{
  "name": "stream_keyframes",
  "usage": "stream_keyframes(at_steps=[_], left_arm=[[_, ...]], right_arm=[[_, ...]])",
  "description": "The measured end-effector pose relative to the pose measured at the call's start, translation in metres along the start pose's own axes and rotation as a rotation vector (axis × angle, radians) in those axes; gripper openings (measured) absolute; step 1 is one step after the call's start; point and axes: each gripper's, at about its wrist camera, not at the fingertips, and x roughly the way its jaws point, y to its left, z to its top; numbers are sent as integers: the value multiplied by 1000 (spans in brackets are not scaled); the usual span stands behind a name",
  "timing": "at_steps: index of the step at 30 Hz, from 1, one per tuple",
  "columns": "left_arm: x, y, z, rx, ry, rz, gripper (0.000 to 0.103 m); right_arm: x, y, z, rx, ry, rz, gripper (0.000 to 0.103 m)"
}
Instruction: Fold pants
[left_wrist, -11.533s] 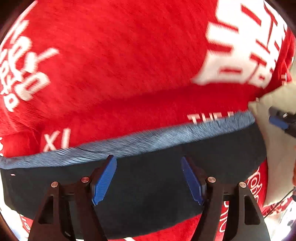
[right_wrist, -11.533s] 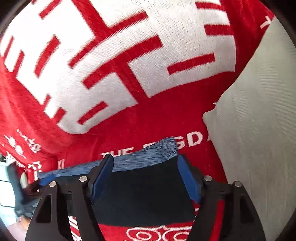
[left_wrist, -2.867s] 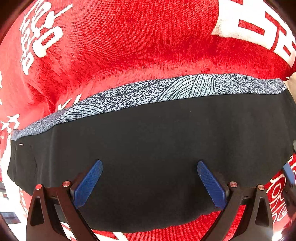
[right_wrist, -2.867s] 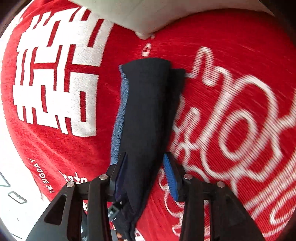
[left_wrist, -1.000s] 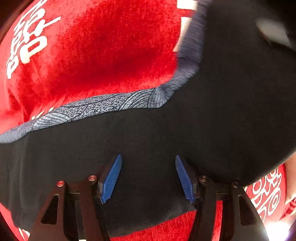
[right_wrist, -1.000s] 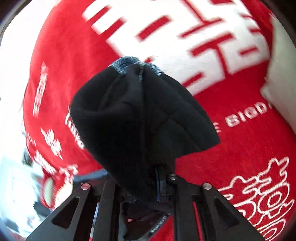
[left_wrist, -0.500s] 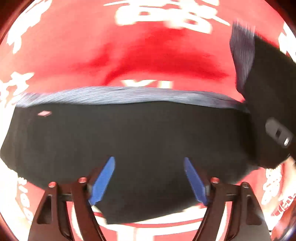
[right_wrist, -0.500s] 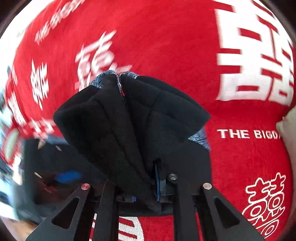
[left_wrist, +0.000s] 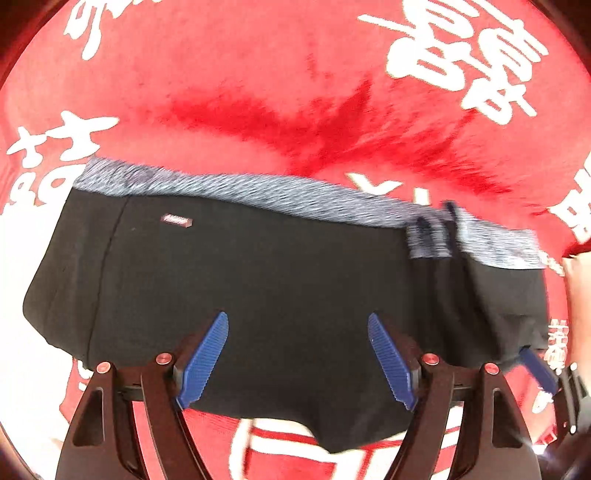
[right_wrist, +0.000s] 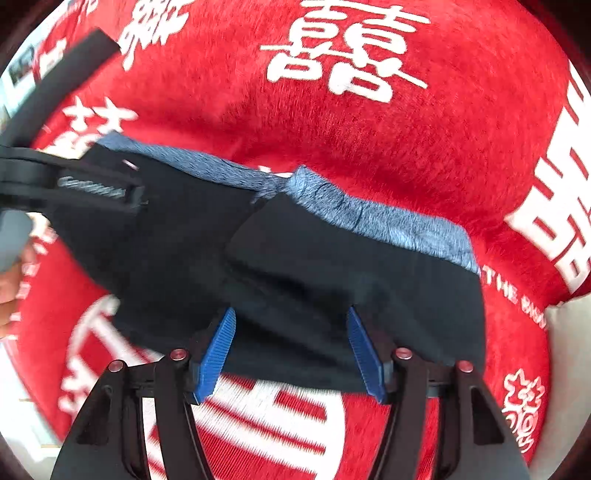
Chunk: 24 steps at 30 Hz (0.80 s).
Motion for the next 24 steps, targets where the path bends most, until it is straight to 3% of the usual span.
stream_keyframes(at_steps=[1,5,9,12,21,23,24], left_arm=[[-10,-9,0,13,-2,-26,79],[-10,-38,10,71,44,-161,79],[-4,-66,12,102,98,-275,79],[4,-78,11,111,127,-297,79],[15,-99,14,139,172,-369,79],[20,-108,12,162,208,-364,70],[27,-111,10,174,228,-338,56]], right_arm=[[-9,-20,-19,34,0,13,66],[-33,-65,-23,187,-2,4,67],[-21,-115,-29,331,41,-15,66],[-11,-139,-35,411,70,-2,67],[-15,-148,-48,459,75,37,67],[-15,-149,-48,463,74,42,66],[-13,-150,-48,462,75,42,66]])
